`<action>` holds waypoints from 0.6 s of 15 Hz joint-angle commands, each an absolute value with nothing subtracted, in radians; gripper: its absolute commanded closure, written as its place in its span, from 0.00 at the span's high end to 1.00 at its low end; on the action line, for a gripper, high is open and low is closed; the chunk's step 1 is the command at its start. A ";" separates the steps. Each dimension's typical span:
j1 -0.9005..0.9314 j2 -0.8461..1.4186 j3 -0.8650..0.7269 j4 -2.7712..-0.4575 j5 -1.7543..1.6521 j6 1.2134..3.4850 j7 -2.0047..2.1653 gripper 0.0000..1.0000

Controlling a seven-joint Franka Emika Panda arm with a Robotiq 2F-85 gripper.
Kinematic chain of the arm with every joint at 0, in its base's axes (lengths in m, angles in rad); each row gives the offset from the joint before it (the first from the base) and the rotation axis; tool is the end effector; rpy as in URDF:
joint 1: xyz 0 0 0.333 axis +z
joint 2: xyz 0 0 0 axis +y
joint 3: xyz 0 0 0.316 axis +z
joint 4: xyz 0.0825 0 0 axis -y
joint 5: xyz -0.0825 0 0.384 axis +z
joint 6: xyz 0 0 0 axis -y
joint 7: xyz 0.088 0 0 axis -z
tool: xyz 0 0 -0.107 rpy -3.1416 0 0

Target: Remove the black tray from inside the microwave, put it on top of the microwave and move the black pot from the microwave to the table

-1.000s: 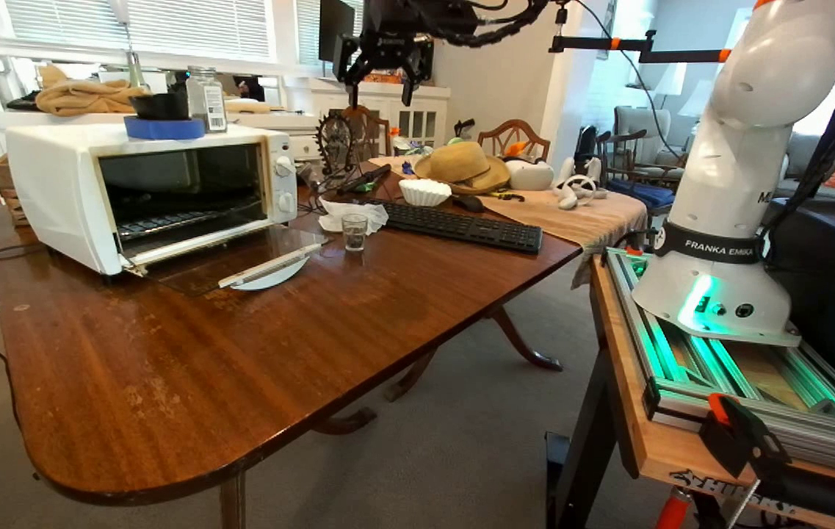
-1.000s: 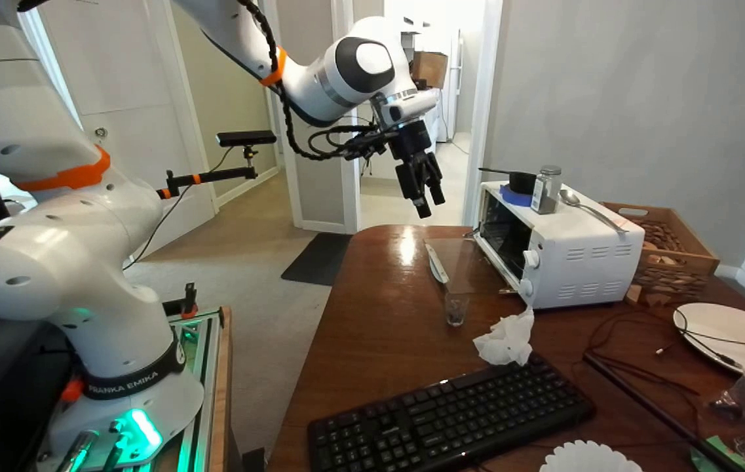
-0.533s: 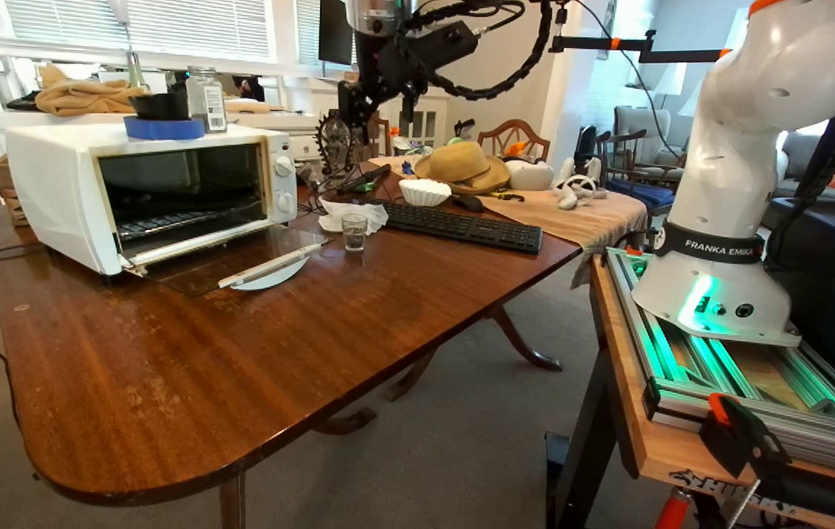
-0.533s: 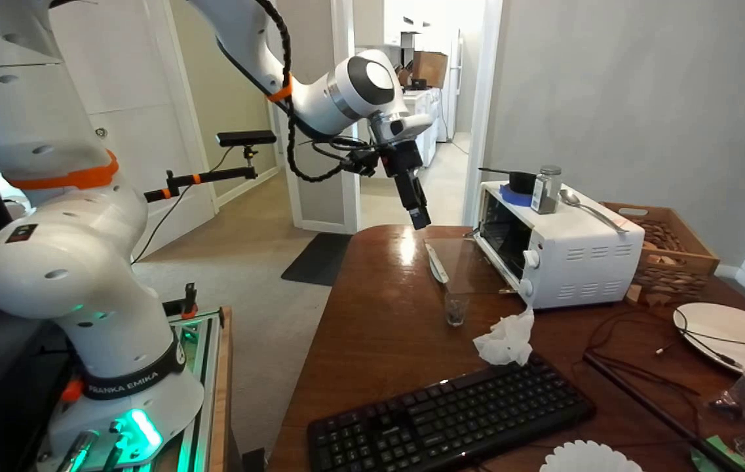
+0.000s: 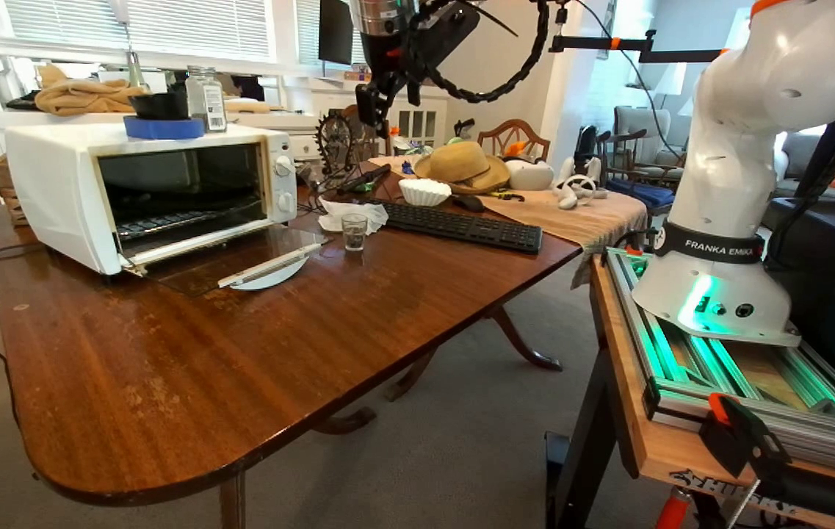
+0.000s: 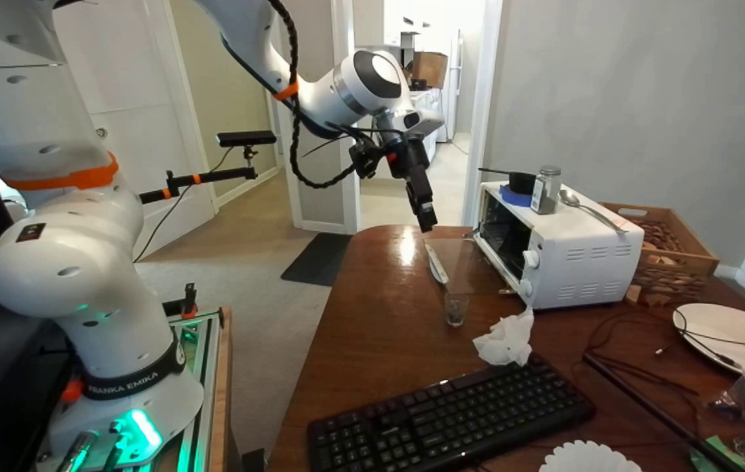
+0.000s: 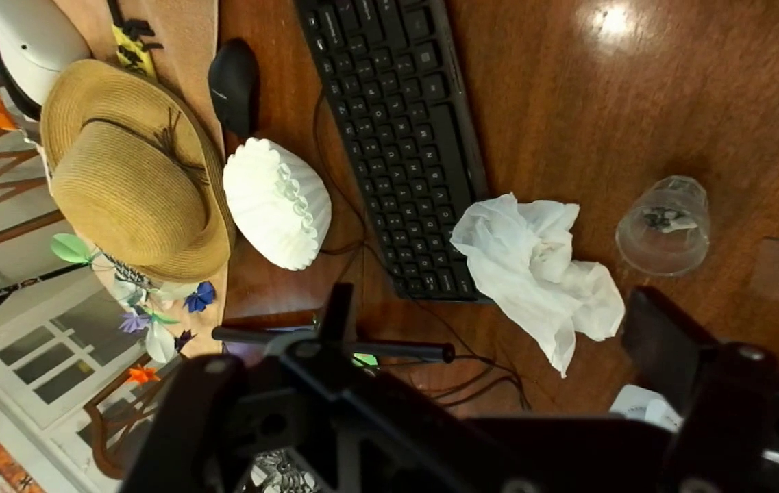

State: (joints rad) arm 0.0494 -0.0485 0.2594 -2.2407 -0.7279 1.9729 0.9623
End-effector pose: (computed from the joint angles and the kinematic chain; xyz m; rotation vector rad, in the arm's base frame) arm 0.4886 0.1117 0.3855 2.4586 -0.3500 0.2732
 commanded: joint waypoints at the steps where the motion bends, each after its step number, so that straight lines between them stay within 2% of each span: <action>1: 0.086 -0.046 0.225 -2.237 -0.728 1.969 0.961 1.00; 9: 0.134 0.238 0.192 -1.919 -0.962 1.918 0.628 1.00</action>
